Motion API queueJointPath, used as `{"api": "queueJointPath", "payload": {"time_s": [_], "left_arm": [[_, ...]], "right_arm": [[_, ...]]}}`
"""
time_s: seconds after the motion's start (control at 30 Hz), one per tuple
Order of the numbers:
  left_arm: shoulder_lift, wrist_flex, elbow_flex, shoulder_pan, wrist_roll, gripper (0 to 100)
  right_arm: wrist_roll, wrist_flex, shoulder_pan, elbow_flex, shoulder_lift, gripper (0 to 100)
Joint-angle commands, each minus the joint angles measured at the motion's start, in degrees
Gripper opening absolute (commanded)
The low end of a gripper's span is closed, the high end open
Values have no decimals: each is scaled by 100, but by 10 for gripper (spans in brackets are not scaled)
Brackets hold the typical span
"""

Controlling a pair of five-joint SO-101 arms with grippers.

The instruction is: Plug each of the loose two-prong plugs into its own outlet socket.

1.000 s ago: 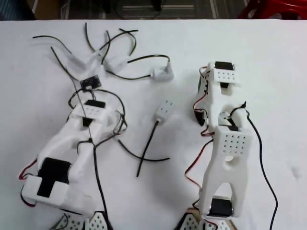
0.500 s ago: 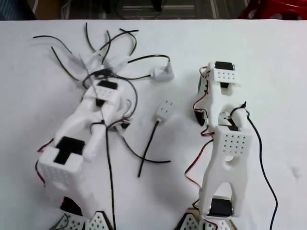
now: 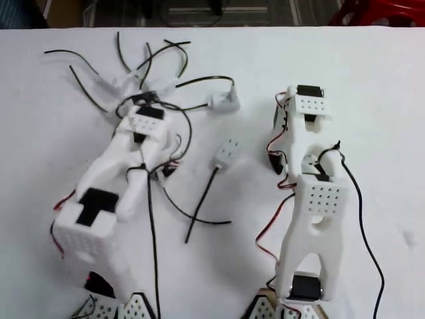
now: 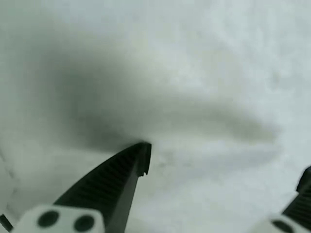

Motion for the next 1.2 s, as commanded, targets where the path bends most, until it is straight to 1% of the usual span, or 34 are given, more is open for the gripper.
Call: {"api": "queueJointPath", "payload": {"time_s": [0.0, 0.17, 0.27, 0.43, 0.5, 0.57, 0.7, 0.97, 1.17], "left_arm": [[-1402, 79, -193, 40, -149, 23], [-2167, -281, -193, -4, -193, 23], [-2448, -404, -211, 40, -738, 23], [-3231, -396, -141, -13, -1407, 23], [-3591, -492, 88, -40, -1697, 23], [-4031, -809, 501, -40, -1934, 23], [-5007, -2022, 1873, -40, -2215, 23], [-6993, -5398, 4923, -40, -2268, 23], [-8136, -7103, 6549, 4, -2233, 23]], "right_arm": [[44, -13, 40, -114, 66, 465], [70, -22, 31, -114, 66, 465], [79, -22, 22, -114, 66, 465], [79, -40, 22, -114, 66, 465], [79, -48, 22, -114, 66, 465], [88, -48, 22, -114, 66, 465], [88, -48, 13, -123, 66, 465], [88, -57, 13, -123, 66, 465], [79, -57, 13, -123, 66, 465]]}}
